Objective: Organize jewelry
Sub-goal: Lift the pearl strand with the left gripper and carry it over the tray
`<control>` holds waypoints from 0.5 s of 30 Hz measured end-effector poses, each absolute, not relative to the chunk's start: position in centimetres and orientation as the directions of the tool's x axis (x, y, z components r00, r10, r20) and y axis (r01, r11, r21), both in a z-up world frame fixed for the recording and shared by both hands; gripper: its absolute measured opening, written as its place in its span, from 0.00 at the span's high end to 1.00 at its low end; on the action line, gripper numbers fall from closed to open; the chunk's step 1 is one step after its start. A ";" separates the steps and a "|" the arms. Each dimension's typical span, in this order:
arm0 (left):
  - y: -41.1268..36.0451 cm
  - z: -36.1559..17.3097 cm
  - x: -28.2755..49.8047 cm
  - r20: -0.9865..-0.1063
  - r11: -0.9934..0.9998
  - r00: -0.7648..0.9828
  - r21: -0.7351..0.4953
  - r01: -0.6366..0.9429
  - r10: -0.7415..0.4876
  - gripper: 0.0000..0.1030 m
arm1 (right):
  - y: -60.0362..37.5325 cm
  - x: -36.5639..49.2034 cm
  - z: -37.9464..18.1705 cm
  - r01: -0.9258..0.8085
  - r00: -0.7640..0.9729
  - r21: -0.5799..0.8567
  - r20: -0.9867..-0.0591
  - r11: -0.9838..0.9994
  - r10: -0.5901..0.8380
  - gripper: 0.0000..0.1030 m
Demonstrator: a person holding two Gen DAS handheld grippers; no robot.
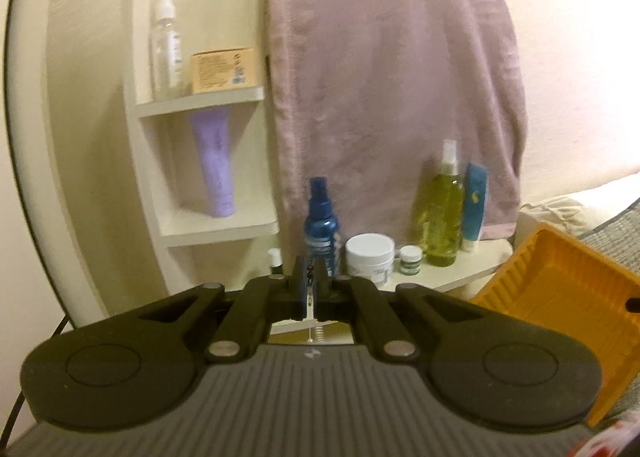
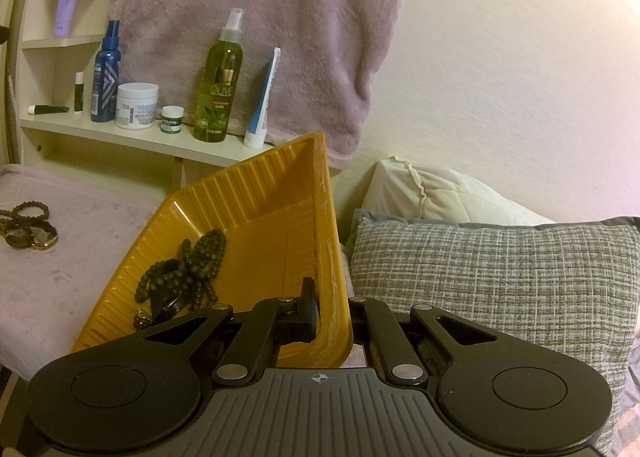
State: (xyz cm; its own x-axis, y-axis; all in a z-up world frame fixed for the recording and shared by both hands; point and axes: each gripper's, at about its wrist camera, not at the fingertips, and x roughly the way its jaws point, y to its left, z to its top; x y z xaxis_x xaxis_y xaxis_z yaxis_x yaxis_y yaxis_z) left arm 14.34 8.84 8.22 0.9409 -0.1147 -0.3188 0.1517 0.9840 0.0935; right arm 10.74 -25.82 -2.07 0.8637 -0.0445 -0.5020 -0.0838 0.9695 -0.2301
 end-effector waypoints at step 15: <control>-0.7 9.5 15.4 -0.334 0.895 0.851 0.048 0.444 -0.404 0.98 | -25.9 10.7 -2.1 -0.082 0.866 -0.220 -0.499 0.972 -0.040 0.95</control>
State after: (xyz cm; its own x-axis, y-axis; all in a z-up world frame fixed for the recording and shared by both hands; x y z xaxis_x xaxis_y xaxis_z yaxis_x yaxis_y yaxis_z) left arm 15.42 -0.72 9.45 0.8514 -0.4040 -0.3344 0.4435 0.8950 0.0479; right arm 10.75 -25.91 -2.08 0.8655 -0.0402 -0.4992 -0.0816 0.9721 -0.2197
